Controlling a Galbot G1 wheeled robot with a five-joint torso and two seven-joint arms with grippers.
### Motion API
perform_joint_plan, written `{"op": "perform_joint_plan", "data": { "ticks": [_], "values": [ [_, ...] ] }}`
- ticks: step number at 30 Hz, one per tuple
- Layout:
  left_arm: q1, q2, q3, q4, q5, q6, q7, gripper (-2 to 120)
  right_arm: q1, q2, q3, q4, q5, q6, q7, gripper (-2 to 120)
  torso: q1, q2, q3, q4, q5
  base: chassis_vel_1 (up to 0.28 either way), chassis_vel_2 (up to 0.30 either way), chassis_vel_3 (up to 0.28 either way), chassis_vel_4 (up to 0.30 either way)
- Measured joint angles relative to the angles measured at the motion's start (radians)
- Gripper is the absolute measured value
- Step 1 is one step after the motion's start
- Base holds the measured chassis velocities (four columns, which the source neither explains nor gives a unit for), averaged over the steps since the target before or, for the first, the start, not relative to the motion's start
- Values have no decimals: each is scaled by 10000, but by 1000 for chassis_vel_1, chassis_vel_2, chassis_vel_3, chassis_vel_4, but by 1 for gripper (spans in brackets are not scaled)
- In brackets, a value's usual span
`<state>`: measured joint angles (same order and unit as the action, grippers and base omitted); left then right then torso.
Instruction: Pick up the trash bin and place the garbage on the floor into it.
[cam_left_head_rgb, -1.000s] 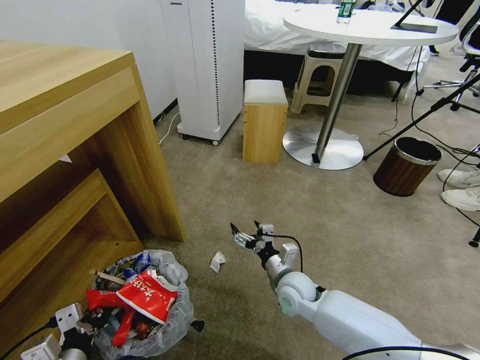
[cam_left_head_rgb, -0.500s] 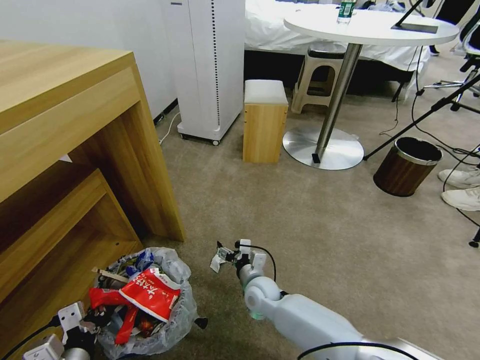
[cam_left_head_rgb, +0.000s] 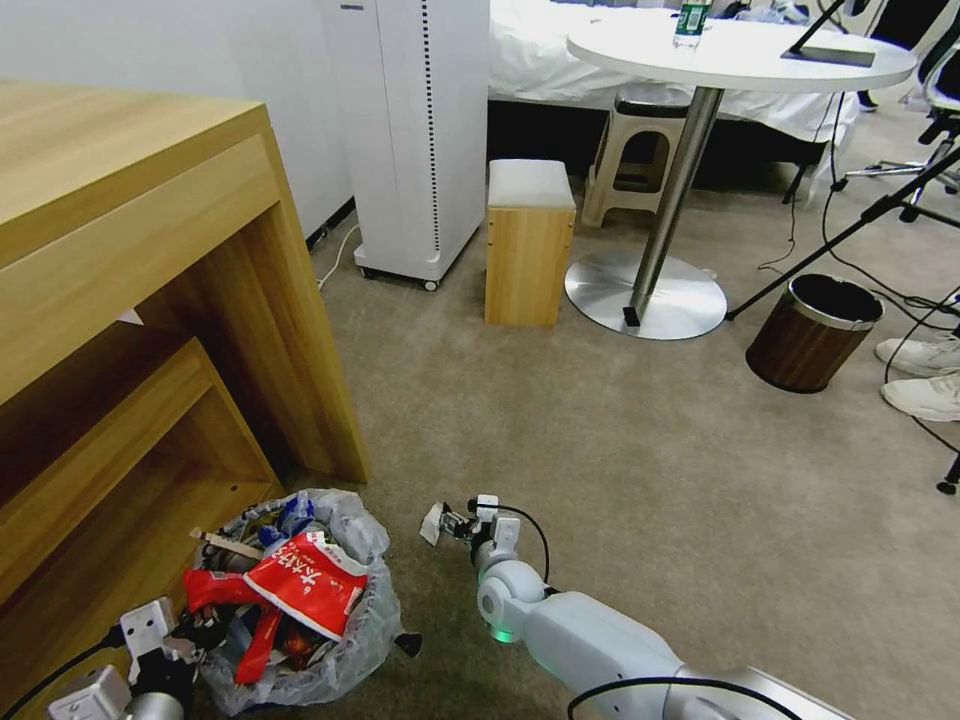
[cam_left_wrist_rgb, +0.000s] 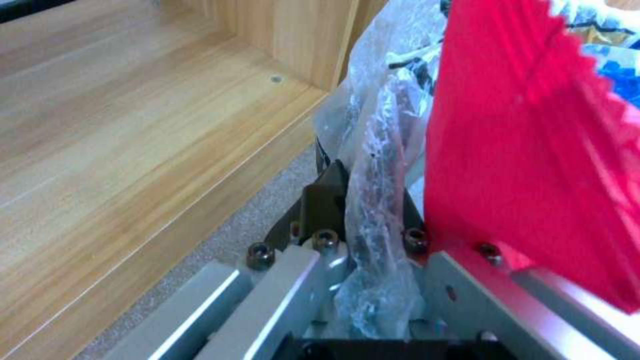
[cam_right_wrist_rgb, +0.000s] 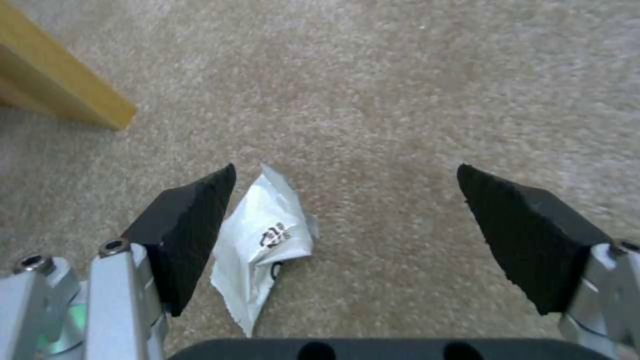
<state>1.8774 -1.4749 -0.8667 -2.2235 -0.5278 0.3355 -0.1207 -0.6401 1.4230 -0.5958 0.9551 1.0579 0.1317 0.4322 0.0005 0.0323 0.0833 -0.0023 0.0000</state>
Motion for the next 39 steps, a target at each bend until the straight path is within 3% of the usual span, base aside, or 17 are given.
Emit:
{"op": "perform_joint_plan", "data": {
  "ticks": [15,24,33,36,39],
  "values": [
    [-17,43,107,-54,-66,-71,43,1,227,673,-305,-1039,-242,-128,-407,78,0,0,0,0,-1,0,0,0,0],
    [42,35,204,-264,-34,-157,186,1,314,1086,-555,-1701,-596,-374,-313,59,0,0,0,0,0,0,0,0,0],
    [66,93,258,-364,-38,-189,243,1,387,1298,-674,-2193,-914,-317,-377,58,0,0,0,0,0,0,0,0,0],
    [44,104,270,-362,-43,-221,254,1,391,1320,-680,-2285,-1084,-206,-434,49,0,0,0,0,0,0,0,0,0],
    [-10,81,326,-259,-25,-261,285,1,363,1249,-707,-2253,-1232,-107,-468,32,1,-1,0,0,0,0,0,0,0]
  ]
}}
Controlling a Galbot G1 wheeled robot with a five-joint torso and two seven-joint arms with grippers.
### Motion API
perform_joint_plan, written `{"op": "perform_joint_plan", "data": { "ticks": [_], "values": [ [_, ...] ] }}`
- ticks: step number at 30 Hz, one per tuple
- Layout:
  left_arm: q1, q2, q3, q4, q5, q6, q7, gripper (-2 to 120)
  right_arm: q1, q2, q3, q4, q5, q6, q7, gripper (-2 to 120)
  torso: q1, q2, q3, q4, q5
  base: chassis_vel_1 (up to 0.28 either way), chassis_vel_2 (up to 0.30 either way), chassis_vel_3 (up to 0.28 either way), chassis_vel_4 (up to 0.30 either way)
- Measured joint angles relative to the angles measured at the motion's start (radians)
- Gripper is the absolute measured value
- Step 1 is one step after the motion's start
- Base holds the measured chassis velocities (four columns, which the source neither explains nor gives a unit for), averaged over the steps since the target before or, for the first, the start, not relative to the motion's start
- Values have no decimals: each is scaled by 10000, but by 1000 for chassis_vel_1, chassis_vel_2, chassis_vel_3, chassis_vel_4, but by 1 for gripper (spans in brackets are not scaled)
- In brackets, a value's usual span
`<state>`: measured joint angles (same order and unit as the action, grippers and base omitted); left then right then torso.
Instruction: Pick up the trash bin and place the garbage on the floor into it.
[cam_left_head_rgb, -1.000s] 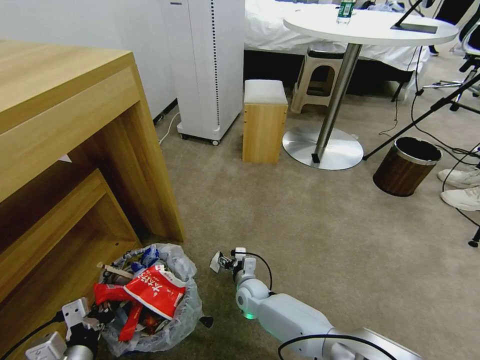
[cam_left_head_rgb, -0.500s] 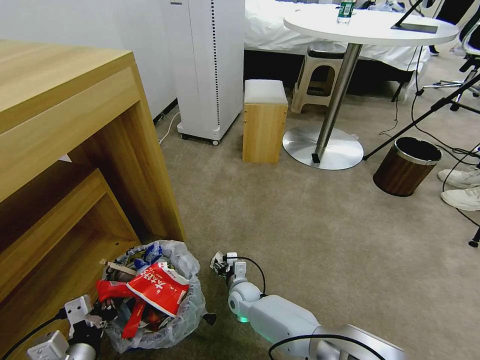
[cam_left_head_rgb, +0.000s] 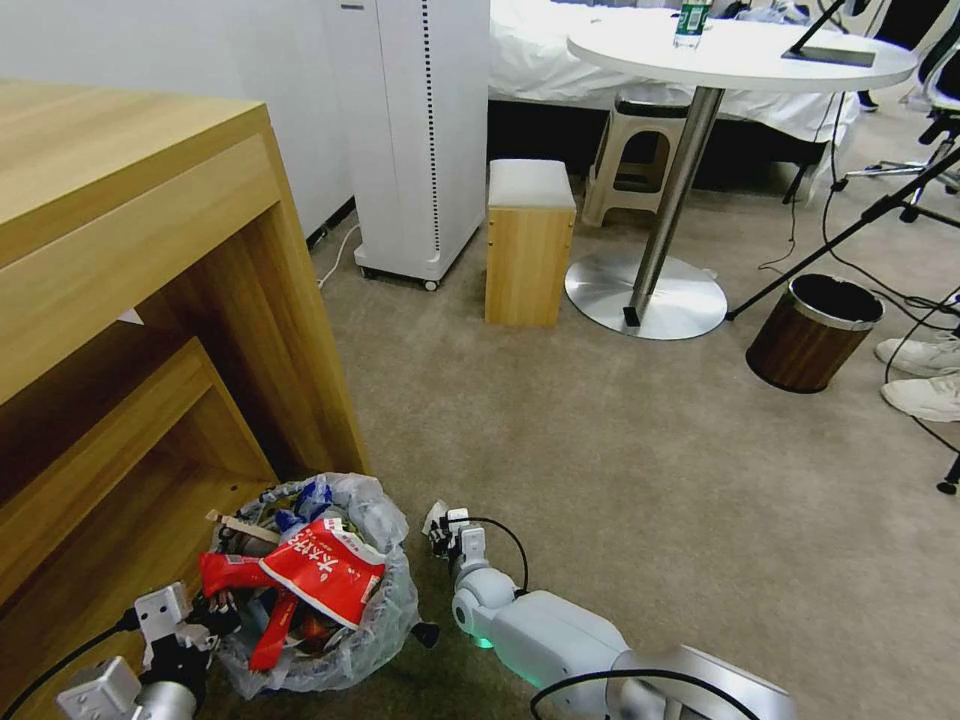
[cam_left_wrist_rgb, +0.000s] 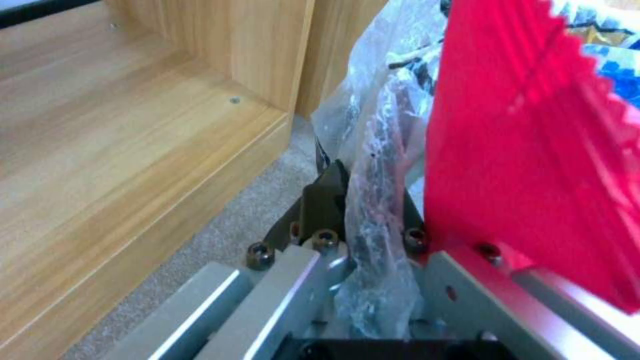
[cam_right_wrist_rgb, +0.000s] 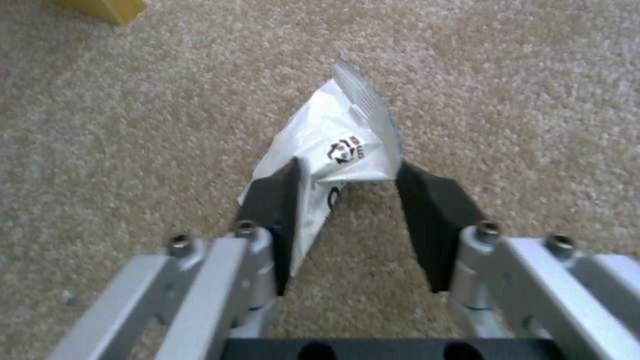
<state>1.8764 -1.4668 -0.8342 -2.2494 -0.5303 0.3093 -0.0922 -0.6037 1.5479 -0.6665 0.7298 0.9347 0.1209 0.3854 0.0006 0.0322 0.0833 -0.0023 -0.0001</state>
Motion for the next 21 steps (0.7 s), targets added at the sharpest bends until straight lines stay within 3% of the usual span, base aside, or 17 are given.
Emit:
{"op": "perform_joint_plan", "data": {
  "ticks": [10,21],
  "values": [
    [-36,-12,21,60,15,-53,23,1,-57,-168,-59,-54,-320,189,-164,0,0,0,0,0,1,0,0,0,0],
    [-109,-32,54,210,44,-78,35,1,-157,-366,-67,68,-562,318,-240,0,0,0,0,0,1,0,0,0,0]
  ]
}}
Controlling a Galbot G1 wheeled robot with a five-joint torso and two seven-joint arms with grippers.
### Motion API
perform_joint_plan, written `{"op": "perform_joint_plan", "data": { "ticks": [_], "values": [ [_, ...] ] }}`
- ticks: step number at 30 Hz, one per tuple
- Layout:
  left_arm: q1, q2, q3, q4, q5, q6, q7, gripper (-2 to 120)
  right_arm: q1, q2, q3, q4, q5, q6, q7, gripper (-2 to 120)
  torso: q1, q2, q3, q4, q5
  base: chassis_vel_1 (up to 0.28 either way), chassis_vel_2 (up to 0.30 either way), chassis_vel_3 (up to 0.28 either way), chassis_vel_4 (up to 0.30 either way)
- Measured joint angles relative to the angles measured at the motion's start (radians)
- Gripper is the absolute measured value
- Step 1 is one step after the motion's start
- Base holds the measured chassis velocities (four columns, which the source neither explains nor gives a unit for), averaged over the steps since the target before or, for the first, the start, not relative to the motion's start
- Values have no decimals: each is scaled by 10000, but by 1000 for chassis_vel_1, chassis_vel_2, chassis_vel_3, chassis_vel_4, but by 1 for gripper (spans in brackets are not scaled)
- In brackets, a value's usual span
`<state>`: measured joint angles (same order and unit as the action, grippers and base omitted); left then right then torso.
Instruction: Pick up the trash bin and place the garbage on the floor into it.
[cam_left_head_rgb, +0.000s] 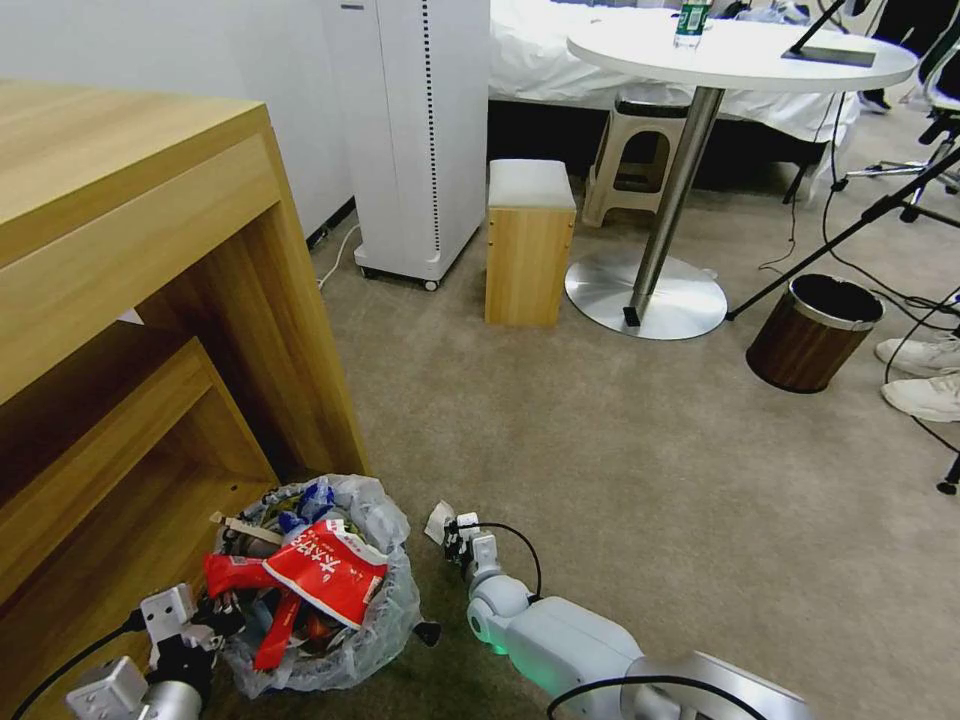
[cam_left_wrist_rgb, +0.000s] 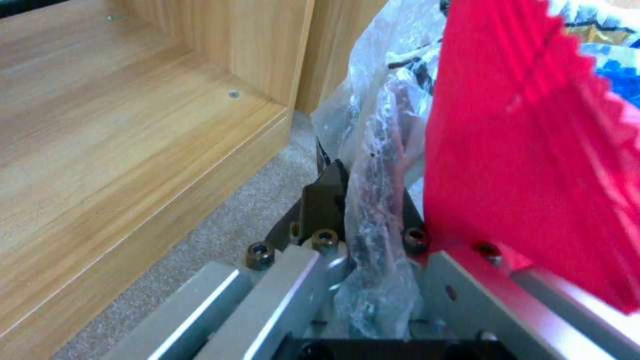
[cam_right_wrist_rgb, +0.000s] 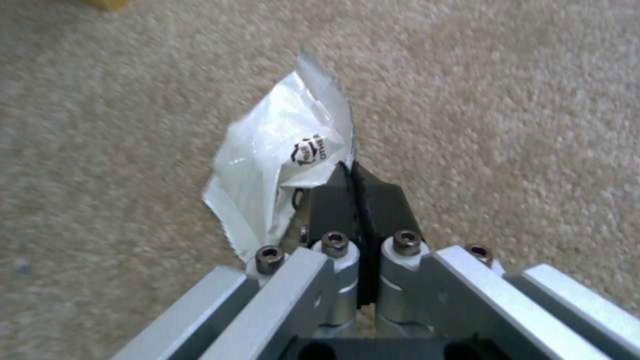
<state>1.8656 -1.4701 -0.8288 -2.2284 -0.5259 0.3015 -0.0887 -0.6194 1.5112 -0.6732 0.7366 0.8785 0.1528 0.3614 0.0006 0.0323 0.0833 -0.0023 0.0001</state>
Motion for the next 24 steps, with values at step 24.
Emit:
{"op": "perform_joint_plan", "data": {
  "ticks": [24],
  "values": [
    [-429,16,-112,710,-78,10,-87,1,-983,-5086,-252,7780,-2477,3018,-1695,0,0,0,0,-2,1,0,0,0,0]
  ]
}}
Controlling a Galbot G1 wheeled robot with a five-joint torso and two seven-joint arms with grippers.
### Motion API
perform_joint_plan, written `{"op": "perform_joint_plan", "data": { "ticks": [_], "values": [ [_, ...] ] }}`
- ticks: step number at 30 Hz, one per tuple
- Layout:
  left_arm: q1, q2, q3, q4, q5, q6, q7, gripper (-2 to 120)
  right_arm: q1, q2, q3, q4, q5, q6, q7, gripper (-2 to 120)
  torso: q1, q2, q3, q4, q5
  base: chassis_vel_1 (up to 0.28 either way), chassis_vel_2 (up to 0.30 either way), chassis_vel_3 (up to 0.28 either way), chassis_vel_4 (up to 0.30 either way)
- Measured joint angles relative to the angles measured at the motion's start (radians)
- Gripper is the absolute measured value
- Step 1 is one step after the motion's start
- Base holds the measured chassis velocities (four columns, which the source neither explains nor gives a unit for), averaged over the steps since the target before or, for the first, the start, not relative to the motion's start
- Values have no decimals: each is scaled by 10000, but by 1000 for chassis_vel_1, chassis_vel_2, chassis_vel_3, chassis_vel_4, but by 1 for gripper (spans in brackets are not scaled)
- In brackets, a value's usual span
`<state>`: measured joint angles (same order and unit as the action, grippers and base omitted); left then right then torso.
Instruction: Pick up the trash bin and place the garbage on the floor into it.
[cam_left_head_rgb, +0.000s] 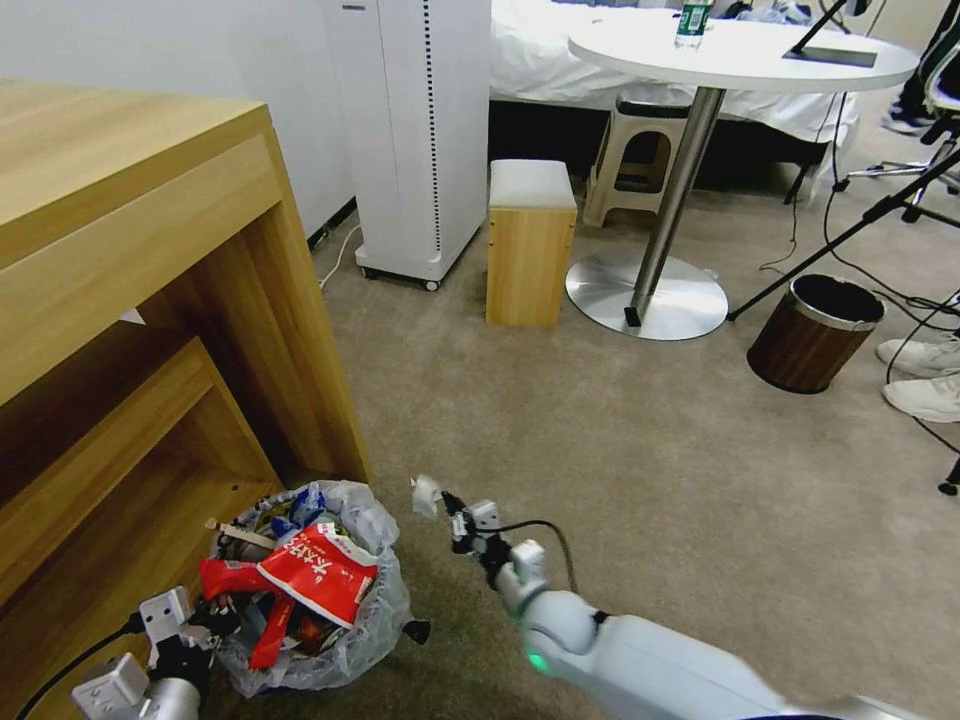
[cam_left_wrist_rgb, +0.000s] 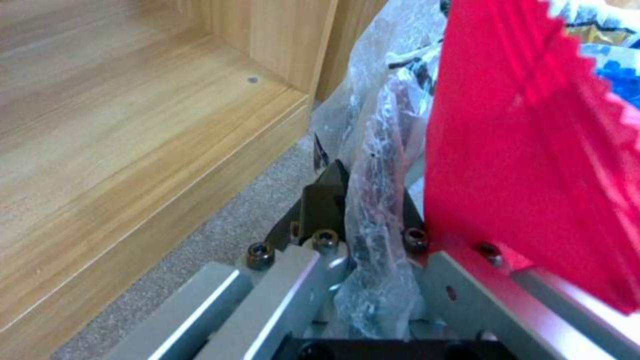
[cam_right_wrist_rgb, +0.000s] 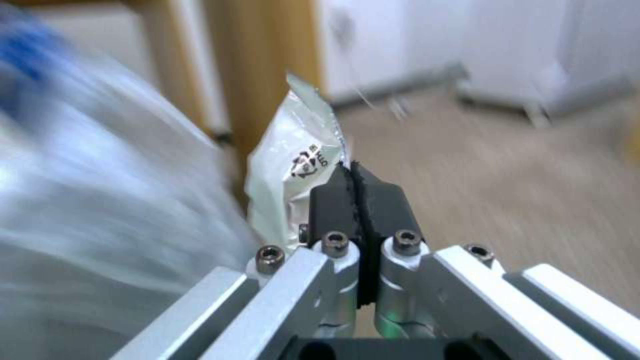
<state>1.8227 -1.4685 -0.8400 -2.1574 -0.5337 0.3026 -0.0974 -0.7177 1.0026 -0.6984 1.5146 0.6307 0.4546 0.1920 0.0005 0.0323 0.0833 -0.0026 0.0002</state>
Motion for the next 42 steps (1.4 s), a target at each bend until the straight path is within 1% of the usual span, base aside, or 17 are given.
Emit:
{"op": "perform_joint_plan", "data": {
  "ticks": [3,4,7,9,11,12,14,15,17,18,19,20,22,24,28,35,42],
  "values": [
    [30,-39,-8,3,26,0,-3,1,13,-523,2,937,-434,708,-796,0,0,1,0,3,1,0,0,0,0],
    [30,-39,-8,3,26,0,-3,1,13,-523,2,937,-434,708,-796,0,0,1,0,3,1,0,0,0,0],
    [42,-83,-13,3,62,-4,-2,1,169,-829,-93,1695,-565,996,-1377,0,0,0,0,3,0,0,0,0,0],
    [42,-94,-9,1,76,-4,-2,1,217,-858,-149,1784,-565,1027,-1441,0,0,0,0,3,-1,0,0,0,0],
    [48,-128,22,-59,115,-5,0,1,608,-923,-556,1933,-566,1110,-1760,0,0,0,0,3,-2,0,0,0,0],
    [48,-128,22,-59,115,-5,0,1,608,-923,-556,1933,-566,1110,-1760,0,0,0,0,3,-2,0,0,0,0],
    [76,-142,31,-138,133,-5,2,1,1090,-931,-1167,1825,-564,1180,-1998,0,0,1,0,4,-1,0,0,0,0],
    [76,-142,31,-138,133,-5,2,1,1090,-931,-1167,1825,-564,1180,-1998,0,0,1,0,4,-1,0,0,0,0],
    [116,-164,34,-232,144,-5,3,1,1547,-923,-1904,1698,-558,1245,-2202,0,0,0,0,3,-1,0,0,0,0],
    [116,-164,34,-232,144,-5,3,1,1547,-923,-1904,1698,-558,1245,-2202,0,0,0,0,3,-1,0,0,0,0],
    [123,-172,35,-263,151,-5,6,1,1742,-901,-2235,1642,-557,1265,-2254,0,0,0,0,3,-2,0,0,0,0],
    [124,-198,47,-312,163,-5,7,1,2044,-823,-2792,1542,-557,1315,-2330,0,0,0,0,3,-2,0,0,0,0],
    [126,-208,53,-329,169,-4,10,1,2120,-788,-2941,1512,-558,1319,-2340,0,0,0,0,3,-2,0,0,0,0],
    [138,-246,73,-367,210,-3,26,1,2338,-633,-3423,1326,-554,1313,-2275,0,0,0,0,4,-2,0,0,0,0],
    [176,-264,87,-395,247,-5,54,1,2375,-545,-3607,1129,-532,1256,-2135,0,0,0,0,3,-2,0,0,0,0],
    [257,-288,145,-535,312,-34,126,1,2411,-184,-3635,343,-395,1037,-1848,0,0,0,0,2,-2,0,0,0,0],
    [272,-292,157,-554,328,-35,134,1,2474,-3,-3647,182,-333,881,-1694,0,0,0,0,3,-1,0,0,0,0]
  ]
}}
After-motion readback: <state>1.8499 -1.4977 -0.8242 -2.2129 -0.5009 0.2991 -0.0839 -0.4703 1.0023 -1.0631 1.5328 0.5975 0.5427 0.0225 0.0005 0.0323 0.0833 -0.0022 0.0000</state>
